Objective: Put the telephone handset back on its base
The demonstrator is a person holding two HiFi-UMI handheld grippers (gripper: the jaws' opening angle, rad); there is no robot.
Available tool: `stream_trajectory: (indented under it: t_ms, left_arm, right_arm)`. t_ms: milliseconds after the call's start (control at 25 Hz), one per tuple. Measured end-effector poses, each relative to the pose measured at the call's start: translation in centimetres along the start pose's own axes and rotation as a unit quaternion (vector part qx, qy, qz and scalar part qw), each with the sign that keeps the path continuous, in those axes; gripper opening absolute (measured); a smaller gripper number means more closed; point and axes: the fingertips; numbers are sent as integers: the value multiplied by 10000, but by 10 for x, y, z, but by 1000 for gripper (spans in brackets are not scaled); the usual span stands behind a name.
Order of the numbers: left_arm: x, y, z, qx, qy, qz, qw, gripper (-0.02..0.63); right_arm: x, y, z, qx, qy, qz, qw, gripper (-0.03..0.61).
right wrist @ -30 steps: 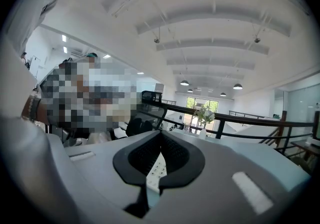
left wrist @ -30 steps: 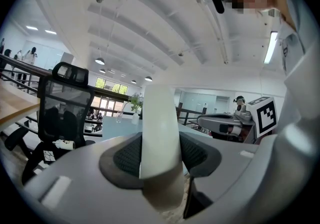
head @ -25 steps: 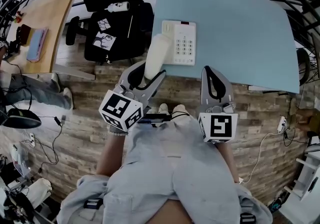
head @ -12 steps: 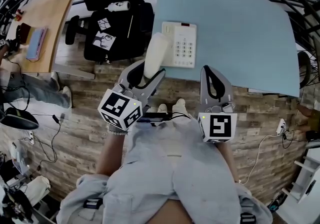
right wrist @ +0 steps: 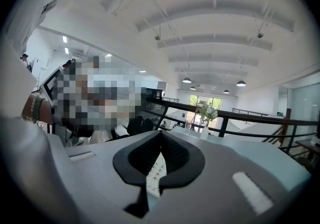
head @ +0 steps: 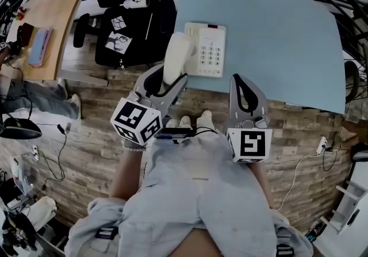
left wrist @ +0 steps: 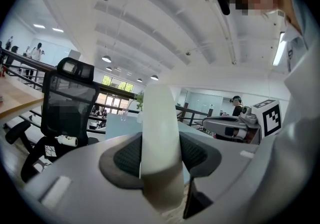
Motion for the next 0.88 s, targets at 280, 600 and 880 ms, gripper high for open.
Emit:
stream_trajectory:
  t_ms: [280,600,880]
  left_arm:
    - [12,7,6,-114,-145,67,9998,216]
    - [30,15,13,-255,-288,194,9991,216]
    - [47,28,25,-467,-456,285,9975,215]
  right_arm:
    - [8,7,-5,8,-124,70,9999,6]
    - [17,19,-13,115,-260,139,9995,6]
    - [24,24,-21,17,-373,218,9991,6]
Point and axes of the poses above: the fingertips, and each gripper's own axes: x forward along the fingers, z to its left, y out of its underside, and after that the axes turned 10 degrees about y, right-handed
